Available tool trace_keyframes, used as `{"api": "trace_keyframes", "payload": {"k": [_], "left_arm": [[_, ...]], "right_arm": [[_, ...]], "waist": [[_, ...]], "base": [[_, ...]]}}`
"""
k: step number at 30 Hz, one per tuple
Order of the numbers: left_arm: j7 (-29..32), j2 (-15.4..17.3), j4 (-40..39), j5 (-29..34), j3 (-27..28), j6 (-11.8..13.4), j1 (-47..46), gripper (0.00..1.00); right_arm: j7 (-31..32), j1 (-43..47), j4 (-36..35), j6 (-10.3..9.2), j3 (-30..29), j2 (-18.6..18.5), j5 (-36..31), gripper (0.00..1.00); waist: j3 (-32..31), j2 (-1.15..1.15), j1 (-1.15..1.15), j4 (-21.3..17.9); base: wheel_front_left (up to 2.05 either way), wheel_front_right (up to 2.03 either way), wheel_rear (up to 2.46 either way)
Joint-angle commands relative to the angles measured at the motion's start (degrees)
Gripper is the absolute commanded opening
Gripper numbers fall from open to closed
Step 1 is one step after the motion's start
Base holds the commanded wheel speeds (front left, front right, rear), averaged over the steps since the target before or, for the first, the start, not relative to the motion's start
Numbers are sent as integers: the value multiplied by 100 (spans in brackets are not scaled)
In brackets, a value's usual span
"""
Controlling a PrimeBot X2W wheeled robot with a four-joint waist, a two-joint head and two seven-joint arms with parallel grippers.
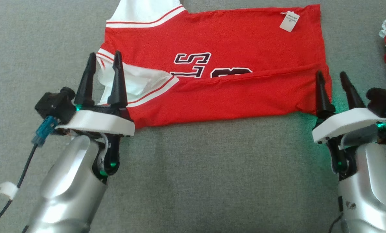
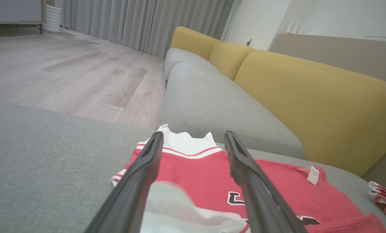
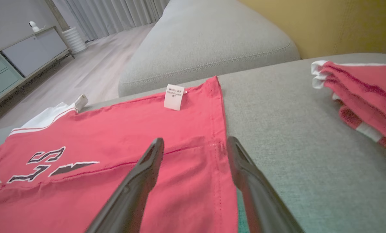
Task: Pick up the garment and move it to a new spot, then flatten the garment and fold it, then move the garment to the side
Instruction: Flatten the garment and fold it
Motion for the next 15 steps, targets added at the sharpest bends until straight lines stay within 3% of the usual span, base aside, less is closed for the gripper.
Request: {"api": "trace_keyframes", "payload": {"k": [1, 7, 15], "left_arm": [[-57, 120, -205, 51, 239, -38, -108, 100], [-68, 164, -641, 125, 422, -45, 545, 100], [58, 227, -1042, -127, 548, 254, 1698, 100]], "right_arm": [[-75, -53, -258, -4, 99, -28, -44, 100], [-168, 397, -870, -4, 68, -28, -172, 100], [-109, 1126, -1424, -4, -103, -28, -251, 100]], "waist": [[-12, 0, 0, 0], [-110, 0, 0, 8], [-287, 0, 0, 75]], "base": [[0, 0, 0], [0, 0, 0], [0, 0, 0]]}}
